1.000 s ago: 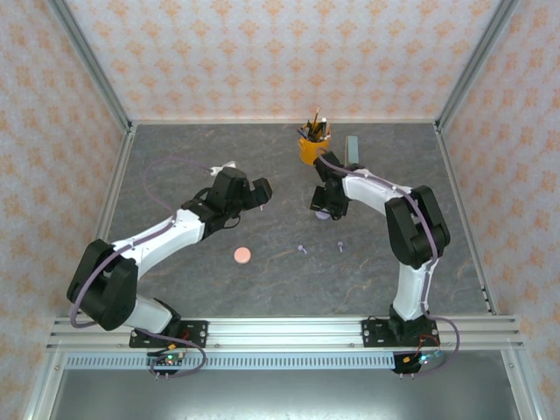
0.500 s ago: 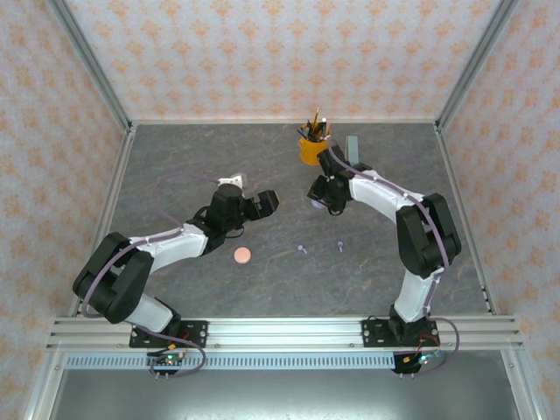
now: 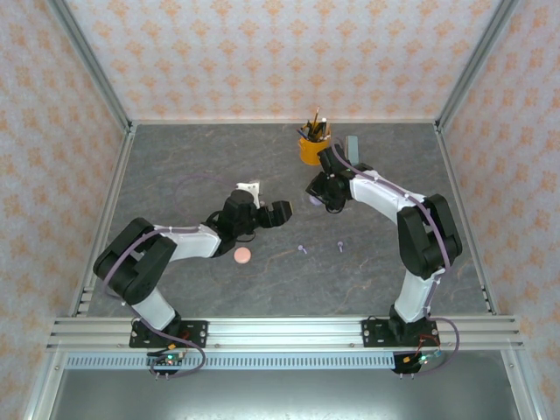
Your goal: Insert the wireless bluetooth earbuds into the charging case
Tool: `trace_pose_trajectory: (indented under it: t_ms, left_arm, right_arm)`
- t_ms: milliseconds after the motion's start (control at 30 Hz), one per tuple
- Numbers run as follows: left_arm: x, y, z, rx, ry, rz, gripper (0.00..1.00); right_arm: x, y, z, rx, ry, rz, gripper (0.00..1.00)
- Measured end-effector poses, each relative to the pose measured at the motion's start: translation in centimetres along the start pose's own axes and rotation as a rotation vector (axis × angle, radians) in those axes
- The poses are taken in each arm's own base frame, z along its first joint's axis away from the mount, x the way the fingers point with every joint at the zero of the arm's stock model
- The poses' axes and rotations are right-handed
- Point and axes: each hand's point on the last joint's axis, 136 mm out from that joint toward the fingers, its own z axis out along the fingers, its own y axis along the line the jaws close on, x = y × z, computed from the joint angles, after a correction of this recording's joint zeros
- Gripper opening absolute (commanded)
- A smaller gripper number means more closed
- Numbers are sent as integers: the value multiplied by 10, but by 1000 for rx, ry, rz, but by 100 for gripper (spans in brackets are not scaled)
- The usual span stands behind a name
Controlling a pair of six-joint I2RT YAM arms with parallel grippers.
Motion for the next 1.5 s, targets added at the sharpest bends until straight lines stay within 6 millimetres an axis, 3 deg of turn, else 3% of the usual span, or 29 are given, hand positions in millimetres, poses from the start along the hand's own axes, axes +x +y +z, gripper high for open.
trace_pose_trajectory:
  t_ms: [433, 833, 1500]
  left_arm:
    - [0, 2, 3, -9, -14, -8, 94]
    - [-6, 4, 4, -28, -41, -41, 94]
    - [-23, -13, -6, 11, -85, -51, 94]
  right_arm:
    - [9, -29, -8, 157, 52, -95, 48]
    - [25, -69, 14, 327, 147, -168, 49]
    - [39, -75, 24, 402, 172, -261, 62]
